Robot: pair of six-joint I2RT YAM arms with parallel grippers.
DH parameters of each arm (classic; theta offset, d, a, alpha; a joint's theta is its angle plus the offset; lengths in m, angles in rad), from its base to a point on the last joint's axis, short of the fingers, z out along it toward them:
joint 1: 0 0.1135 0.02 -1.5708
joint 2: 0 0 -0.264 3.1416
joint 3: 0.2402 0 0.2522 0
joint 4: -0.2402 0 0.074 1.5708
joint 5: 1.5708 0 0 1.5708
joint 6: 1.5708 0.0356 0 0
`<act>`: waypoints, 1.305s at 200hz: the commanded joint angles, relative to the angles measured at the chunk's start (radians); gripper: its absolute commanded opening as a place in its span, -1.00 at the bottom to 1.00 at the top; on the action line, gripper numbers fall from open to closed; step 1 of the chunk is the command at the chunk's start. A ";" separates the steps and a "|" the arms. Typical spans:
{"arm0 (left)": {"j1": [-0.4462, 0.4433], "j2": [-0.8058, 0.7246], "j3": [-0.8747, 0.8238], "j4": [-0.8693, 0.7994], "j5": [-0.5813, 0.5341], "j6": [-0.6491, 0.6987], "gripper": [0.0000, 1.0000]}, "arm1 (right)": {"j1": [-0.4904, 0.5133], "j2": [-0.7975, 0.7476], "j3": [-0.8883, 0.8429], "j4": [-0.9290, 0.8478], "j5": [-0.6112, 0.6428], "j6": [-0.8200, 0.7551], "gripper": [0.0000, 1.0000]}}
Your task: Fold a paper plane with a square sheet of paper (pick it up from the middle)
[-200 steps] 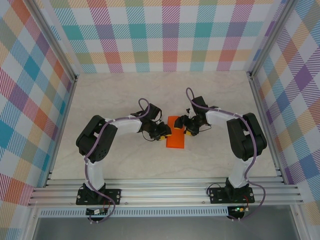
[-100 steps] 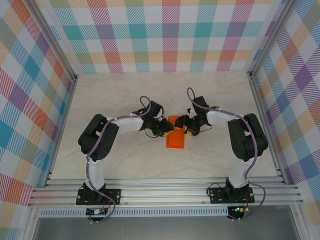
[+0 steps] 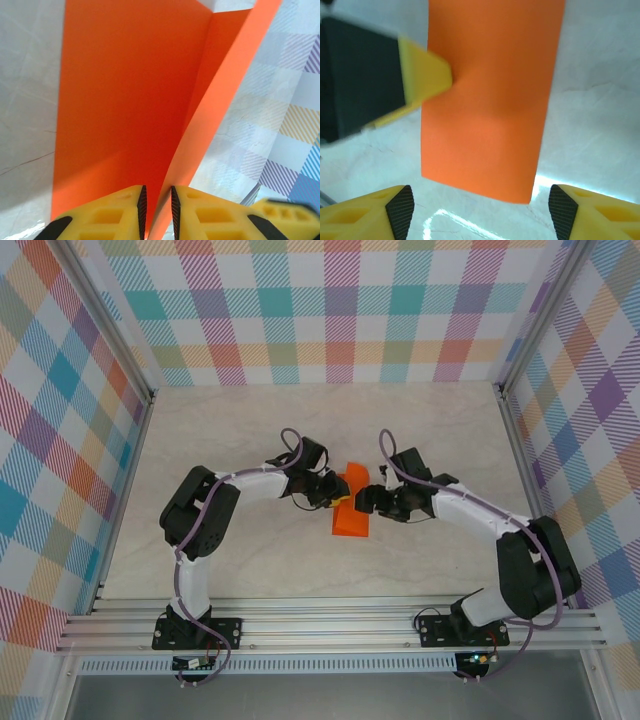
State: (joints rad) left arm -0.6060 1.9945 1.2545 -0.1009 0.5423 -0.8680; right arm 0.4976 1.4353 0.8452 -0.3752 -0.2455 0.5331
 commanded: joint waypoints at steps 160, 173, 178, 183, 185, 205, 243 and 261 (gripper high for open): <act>0.026 0.003 0.060 -0.043 0.031 0.019 -0.29 | 0.324 -0.086 -0.126 0.238 0.343 -0.256 0.48; 0.028 0.003 0.060 -0.045 0.030 0.019 -0.33 | 0.345 -0.058 -0.114 0.238 0.381 -0.270 0.49; 0.028 0.003 0.062 -0.046 0.030 0.016 -0.33 | 0.351 -0.050 -0.112 0.241 0.390 -0.274 0.50; 0.029 0.003 0.064 -0.048 0.030 0.017 -0.33 | 0.357 -0.038 -0.108 0.243 0.401 -0.275 0.50; 0.029 0.004 0.066 -0.049 0.031 0.017 -0.33 | 0.360 -0.035 -0.106 0.243 0.405 -0.277 0.50; 0.029 0.005 0.070 -0.055 0.035 0.019 -0.34 | 0.396 -0.001 -0.089 0.240 0.474 -0.296 0.50; 0.029 0.005 0.066 -0.057 0.035 0.017 -0.36 | 0.450 0.052 -0.045 0.212 0.633 -0.326 0.47; 0.029 0.004 0.070 -0.057 0.034 0.014 -0.36 | 0.467 0.077 -0.030 0.197 0.667 -0.341 0.42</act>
State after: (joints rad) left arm -0.5854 2.0006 1.2949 -0.1314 0.5606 -0.8631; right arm 0.9405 1.4811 0.7712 -0.1589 0.3122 0.2367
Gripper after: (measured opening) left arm 0.323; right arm 0.726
